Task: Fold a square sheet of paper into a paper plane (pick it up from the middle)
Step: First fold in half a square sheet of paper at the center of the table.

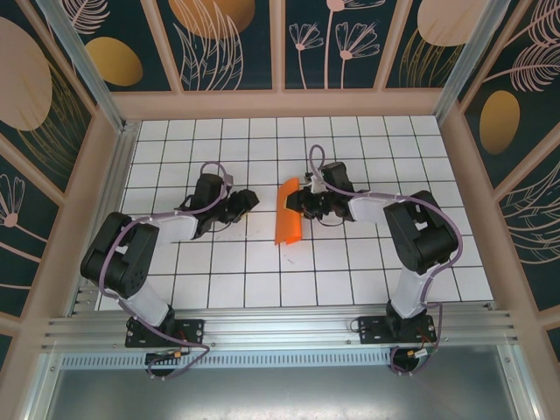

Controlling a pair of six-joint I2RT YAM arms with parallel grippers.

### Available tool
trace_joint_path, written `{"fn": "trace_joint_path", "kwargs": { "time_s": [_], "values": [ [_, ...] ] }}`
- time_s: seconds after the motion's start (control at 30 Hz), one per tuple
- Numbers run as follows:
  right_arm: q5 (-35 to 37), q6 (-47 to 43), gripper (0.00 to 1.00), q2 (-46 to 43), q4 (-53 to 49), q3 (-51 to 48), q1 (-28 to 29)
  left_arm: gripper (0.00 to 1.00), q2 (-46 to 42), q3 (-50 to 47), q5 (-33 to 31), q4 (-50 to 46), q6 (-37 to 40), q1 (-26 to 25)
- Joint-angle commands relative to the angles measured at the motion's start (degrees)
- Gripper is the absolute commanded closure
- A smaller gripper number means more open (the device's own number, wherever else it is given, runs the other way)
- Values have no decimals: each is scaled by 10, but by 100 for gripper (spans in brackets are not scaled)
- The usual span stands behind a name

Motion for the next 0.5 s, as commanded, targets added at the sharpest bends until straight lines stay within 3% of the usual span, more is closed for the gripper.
{"fn": "trace_joint_path", "kwargs": {
  "time_s": [0.0,0.27,0.47],
  "values": [
    [-86,47,70,-12,110,-9,-6,47,-13,-23,64,107,-18,-2],
    [-131,76,70,12,166,-16,-9,31,25,-58,108,243,-58,-2],
    [-158,92,70,13,191,-24,-11,18,65,-82,145,398,-128,-2]
  ]
}}
